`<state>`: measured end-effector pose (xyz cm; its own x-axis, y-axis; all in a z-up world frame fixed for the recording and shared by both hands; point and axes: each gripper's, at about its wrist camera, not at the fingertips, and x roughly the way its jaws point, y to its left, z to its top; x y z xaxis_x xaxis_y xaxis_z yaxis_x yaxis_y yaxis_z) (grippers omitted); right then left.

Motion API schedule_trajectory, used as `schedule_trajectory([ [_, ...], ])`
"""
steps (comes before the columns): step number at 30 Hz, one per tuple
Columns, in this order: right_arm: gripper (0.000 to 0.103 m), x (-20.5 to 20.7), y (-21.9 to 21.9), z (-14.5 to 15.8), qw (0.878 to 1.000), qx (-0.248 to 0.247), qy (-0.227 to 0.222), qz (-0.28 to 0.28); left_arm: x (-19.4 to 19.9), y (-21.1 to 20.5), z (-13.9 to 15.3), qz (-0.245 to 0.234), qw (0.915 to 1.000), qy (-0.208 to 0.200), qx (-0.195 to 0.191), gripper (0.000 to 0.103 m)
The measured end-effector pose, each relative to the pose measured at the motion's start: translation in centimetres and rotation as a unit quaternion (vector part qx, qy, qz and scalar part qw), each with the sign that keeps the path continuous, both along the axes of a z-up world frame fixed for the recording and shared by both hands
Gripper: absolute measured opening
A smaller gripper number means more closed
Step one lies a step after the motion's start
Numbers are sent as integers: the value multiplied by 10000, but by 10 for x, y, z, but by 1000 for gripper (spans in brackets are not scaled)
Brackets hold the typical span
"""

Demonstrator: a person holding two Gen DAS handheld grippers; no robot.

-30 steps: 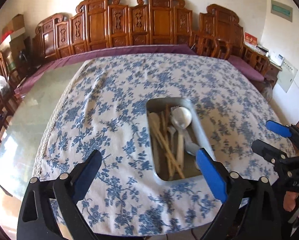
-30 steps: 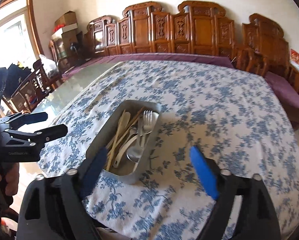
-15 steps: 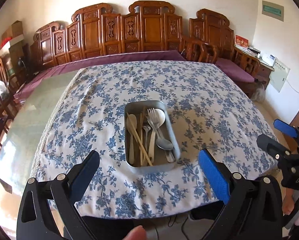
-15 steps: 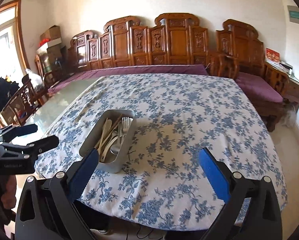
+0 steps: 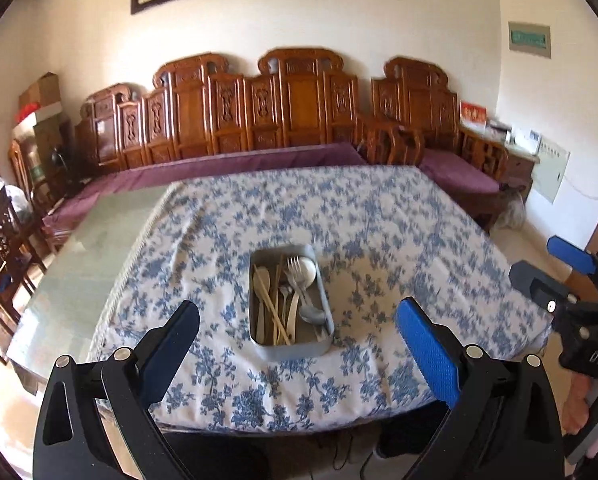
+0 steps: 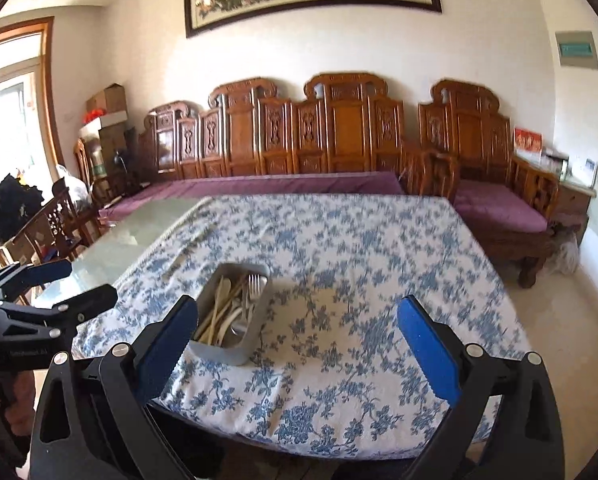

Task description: Organize utensils

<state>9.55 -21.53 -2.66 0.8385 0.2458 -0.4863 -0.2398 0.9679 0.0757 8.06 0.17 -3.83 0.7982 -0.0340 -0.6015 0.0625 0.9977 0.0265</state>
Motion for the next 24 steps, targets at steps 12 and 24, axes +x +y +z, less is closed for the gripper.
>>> schedule_trajectory([
  [12,100,-33,-17,43,9968,133,-751,-236,-43,-2,48,186,9964,-823,-95,95],
  [24,100,-37,-18,44,9960,97,-831,-309,-50,-4,52,232,9951,-953,-95,95],
])
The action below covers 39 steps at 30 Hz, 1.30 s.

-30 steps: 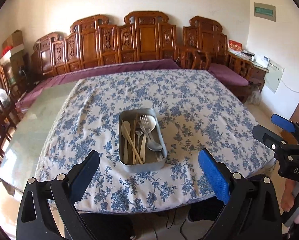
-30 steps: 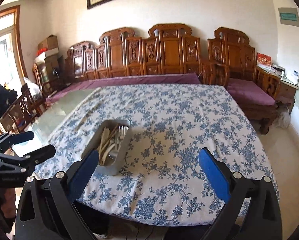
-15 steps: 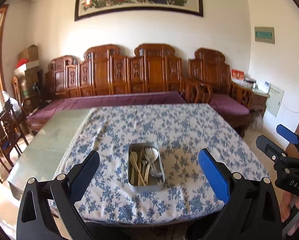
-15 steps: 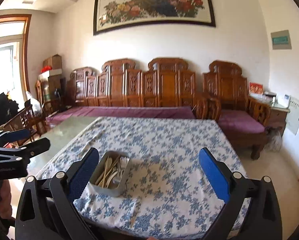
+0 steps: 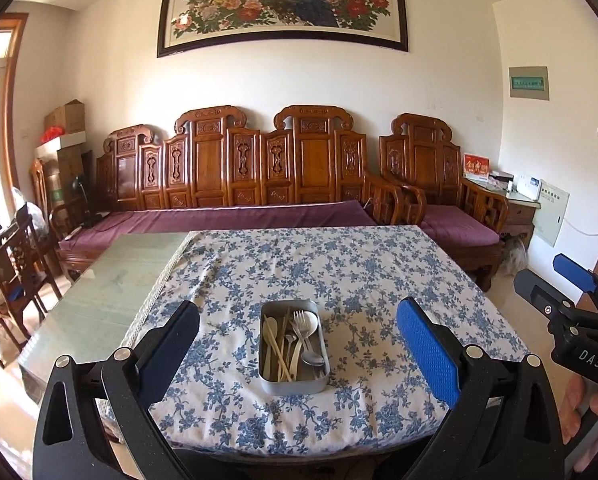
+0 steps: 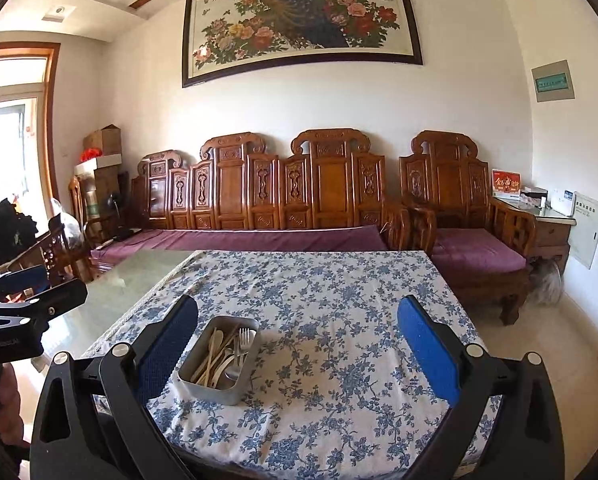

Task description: Organize utensils

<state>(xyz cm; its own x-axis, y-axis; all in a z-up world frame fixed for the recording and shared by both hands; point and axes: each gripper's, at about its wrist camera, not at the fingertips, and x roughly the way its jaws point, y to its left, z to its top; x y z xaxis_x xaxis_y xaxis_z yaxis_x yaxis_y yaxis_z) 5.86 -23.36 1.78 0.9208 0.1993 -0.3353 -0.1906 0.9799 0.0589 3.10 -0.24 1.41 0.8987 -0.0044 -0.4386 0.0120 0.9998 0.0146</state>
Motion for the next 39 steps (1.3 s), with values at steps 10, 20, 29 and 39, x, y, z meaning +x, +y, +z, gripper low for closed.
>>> schedule_trajectory([
  [10,100,0,4,0,10000,-6,7,9,-1,0,-1,-8,10000,-17,-3,95],
  [20,100,-1,5,0,10000,-3,-1,16,-4,-1,1,-27,10000,-38,12,95],
  [29,100,-1,5,1,10000,-2,-9,10,-5,-1,3,-38,10000,-48,9,95],
  [39,100,-1,7,0,10000,3,-4,16,-6,-1,3,-55,10000,-48,-1,95],
])
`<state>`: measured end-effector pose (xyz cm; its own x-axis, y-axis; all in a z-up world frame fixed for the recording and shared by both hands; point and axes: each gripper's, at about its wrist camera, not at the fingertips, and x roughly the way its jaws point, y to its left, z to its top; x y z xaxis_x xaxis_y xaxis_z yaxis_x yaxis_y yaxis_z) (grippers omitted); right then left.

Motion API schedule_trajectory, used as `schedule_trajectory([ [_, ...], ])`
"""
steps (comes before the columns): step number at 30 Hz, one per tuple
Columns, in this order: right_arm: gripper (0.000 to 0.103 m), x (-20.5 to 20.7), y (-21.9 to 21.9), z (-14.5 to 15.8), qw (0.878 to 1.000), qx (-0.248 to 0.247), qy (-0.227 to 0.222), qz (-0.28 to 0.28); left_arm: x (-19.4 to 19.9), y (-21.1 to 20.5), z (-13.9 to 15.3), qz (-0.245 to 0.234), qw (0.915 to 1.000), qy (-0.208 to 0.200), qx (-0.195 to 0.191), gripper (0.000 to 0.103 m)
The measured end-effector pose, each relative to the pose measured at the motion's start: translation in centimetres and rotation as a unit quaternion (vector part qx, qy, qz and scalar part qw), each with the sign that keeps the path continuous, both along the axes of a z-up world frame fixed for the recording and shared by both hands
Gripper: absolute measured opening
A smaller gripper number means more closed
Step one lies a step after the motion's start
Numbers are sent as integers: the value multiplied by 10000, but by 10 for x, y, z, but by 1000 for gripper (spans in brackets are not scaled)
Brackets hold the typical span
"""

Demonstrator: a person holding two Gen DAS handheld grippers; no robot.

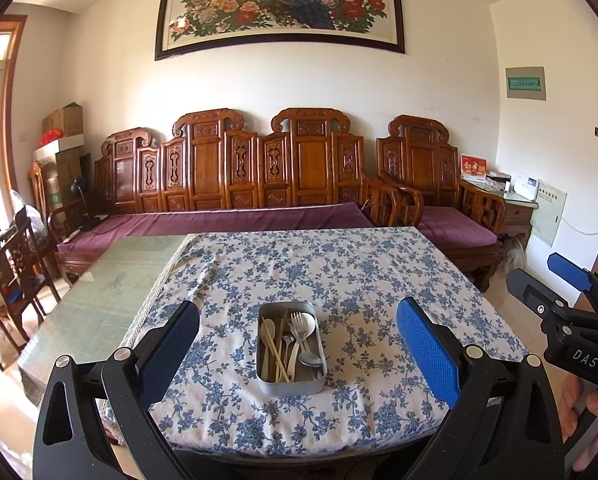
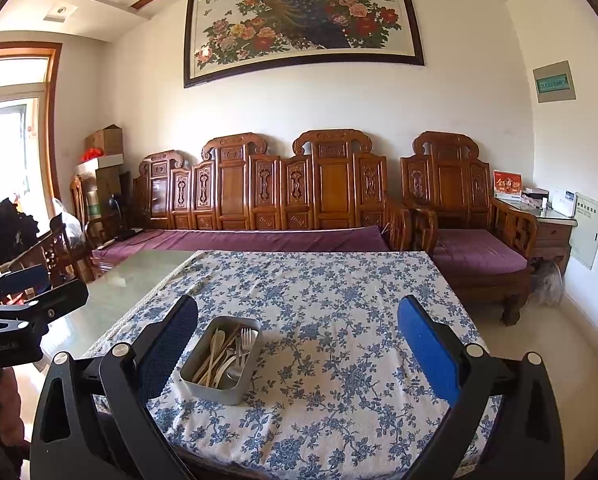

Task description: Organize utensils

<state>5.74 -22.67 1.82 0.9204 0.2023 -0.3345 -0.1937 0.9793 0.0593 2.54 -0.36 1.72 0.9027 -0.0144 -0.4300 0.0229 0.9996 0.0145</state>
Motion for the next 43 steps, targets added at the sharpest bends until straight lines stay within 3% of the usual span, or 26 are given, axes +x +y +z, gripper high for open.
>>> schedule_trajectory([
  [43,100,0,-2,-1,10000,37,3,0,-5,-3,1,-61,10000,-40,-21,95],
])
